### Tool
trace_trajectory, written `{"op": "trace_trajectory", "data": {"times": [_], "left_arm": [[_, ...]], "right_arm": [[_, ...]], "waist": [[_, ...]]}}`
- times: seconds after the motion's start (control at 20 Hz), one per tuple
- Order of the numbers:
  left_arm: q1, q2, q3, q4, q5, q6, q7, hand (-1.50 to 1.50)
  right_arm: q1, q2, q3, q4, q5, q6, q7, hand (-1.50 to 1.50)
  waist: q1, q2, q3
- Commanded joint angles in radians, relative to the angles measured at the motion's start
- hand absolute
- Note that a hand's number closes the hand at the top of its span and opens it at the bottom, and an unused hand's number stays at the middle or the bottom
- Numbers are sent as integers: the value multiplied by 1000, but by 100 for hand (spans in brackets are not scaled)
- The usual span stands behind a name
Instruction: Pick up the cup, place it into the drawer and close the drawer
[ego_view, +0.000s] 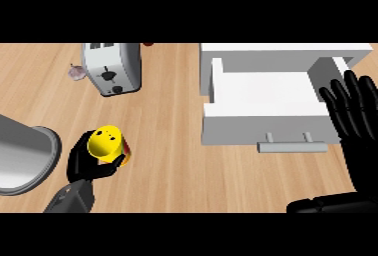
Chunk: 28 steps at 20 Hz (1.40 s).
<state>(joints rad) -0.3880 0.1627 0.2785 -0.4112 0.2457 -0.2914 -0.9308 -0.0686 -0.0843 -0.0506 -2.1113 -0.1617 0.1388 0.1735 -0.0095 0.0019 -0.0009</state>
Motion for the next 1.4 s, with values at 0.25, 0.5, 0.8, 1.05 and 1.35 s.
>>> {"op": "trace_trajectory", "data": {"times": [0.25,0.5,0.8,1.05,1.35], "left_arm": [[-3,-20,-11,17,-41,40,-213,150],[37,-74,-39,-109,-31,84,-155,150],[63,-50,-78,-296,-5,-12,-75,150],[109,-89,-175,-605,-7,69,156,150],[135,-96,-223,-861,31,90,354,150]], "right_arm": [[-36,-12,-24,16,-19,5,3,-150],[-97,-38,-38,34,-14,-6,62,-150],[-18,-16,-42,50,-19,13,-17,-150],[-36,-15,-32,-2,-5,-16,40,-150],[16,-1,-13,23,0,7,-1,-150]], "waist": [[0,1,0],[9,-2,1],[17,-5,2],[23,-9,3],[13,-4,1]]}}
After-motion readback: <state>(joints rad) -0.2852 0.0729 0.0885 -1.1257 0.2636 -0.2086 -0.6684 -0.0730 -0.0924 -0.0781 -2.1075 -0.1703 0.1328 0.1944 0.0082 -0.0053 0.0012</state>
